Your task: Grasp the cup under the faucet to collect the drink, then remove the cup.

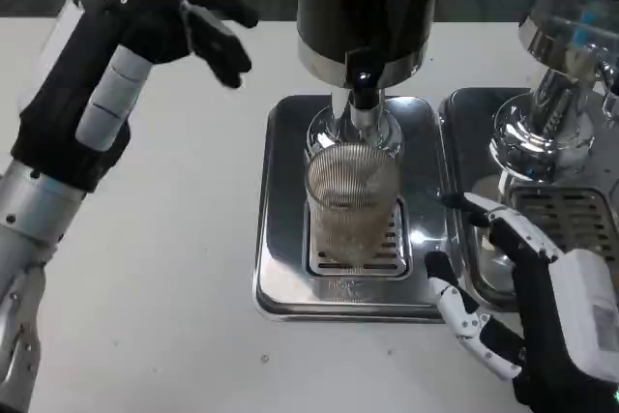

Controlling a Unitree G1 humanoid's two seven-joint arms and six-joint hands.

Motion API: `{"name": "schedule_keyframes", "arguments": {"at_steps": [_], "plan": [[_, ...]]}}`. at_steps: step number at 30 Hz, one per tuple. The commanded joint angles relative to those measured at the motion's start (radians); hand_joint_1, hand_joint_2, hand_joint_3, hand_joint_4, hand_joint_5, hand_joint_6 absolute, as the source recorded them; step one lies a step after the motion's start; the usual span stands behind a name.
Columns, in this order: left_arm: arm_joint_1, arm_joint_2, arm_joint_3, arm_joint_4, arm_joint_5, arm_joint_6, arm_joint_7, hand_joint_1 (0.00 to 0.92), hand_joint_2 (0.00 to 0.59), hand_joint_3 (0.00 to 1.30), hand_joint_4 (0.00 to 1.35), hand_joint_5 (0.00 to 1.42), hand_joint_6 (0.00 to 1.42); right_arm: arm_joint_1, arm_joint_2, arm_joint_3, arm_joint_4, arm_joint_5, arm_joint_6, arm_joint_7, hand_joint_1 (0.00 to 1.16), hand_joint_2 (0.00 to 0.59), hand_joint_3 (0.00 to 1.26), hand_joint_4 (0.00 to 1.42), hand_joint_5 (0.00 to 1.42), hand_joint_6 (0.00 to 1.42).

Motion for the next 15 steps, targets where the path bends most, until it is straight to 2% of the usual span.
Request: {"name": "schedule_keyframes", "arguments": {"at_steps": [1,4,8,11,15], "plan": [[-0.092,-0.008,0.003,0.017,-0.13,0.207,-0.223,0.0,0.102,0.36,0.37,0.42,0.33,-0.026,0.001,0.0,0.025,0.011,-0.017,-0.005,0.43,0.388,0.36,0.31,0.36,0.43],[-0.15,-0.017,0.012,0.057,-0.169,0.332,-0.344,0.0,0.1,0.28,0.27,0.31,0.21,-0.031,0.008,0.003,0.038,0.008,-0.019,-0.014,0.43,0.388,0.36,0.31,0.36,0.43],[-0.215,-0.051,0.041,0.117,-0.199,0.453,-0.446,0.0,0.102,0.23,0.21,0.24,0.15,-0.033,0.017,0.002,0.053,0.008,-0.023,-0.027,0.43,0.388,0.36,0.31,0.36,0.43],[-0.256,-0.086,0.072,0.169,-0.21,0.519,-0.487,0.0,0.095,0.22,0.2,0.24,0.14,-0.037,0.024,0.002,0.064,0.008,-0.024,-0.035,0.43,0.388,0.36,0.31,0.36,0.43],[-0.313,-0.113,0.096,0.236,-0.189,0.56,-0.512,0.0,0.083,0.21,0.2,0.24,0.14,-0.042,0.032,0.004,0.076,0.002,-0.026,-0.052,0.43,0.388,0.36,0.31,0.36,0.43]]}}
